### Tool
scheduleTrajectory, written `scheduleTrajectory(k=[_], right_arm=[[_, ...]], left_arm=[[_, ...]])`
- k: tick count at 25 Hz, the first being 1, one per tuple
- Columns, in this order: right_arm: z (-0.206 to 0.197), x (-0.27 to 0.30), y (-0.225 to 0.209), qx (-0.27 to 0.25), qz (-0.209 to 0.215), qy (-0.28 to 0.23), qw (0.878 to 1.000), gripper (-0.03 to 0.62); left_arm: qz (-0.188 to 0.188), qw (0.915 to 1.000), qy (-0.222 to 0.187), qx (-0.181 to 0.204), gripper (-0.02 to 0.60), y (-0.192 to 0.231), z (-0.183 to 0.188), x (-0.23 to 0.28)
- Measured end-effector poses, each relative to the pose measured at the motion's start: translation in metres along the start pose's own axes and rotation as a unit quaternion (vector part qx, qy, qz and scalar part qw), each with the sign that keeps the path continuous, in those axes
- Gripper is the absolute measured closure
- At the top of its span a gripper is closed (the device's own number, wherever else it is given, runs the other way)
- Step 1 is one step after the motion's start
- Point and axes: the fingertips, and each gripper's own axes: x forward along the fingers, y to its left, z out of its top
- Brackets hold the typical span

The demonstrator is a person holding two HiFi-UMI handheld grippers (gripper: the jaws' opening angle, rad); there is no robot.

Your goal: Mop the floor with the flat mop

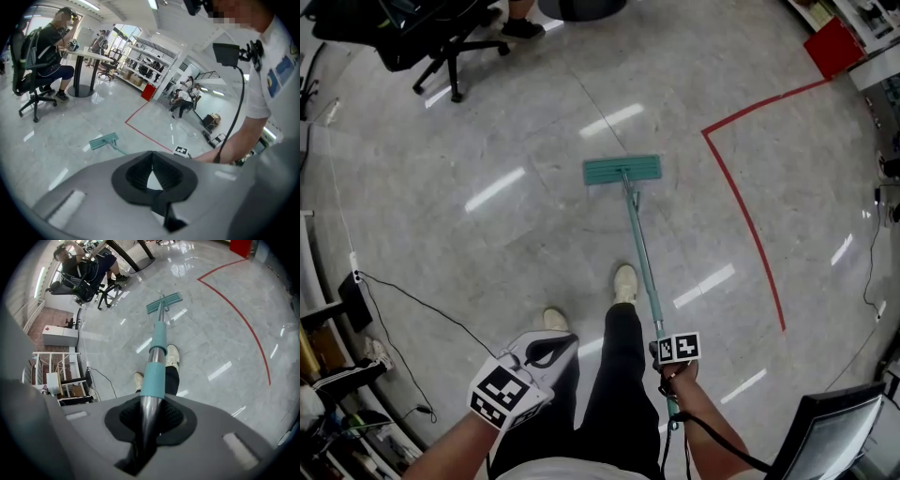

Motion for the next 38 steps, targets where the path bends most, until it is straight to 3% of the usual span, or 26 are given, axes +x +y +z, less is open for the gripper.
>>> scheduleTrajectory(k=[10,27,38], right_arm=[[0.076,-0.008,-0.006,-0.016,-0.002,-0.006,1.000,0.549],[0.214,-0.023,0.015,-0.022,0.013,-0.018,1.000,0.548],[0.329,-0.039,0.019,-0.029,0.005,-0.030,0.999,0.548]], left_arm=[[0.009,1.0000,-0.004,0.000,0.578,0.007,0.010,0.004],[0.036,0.9990,-0.017,-0.019,0.578,0.037,0.059,0.024],[0.051,0.9972,-0.028,-0.047,0.578,0.053,0.086,0.036]])
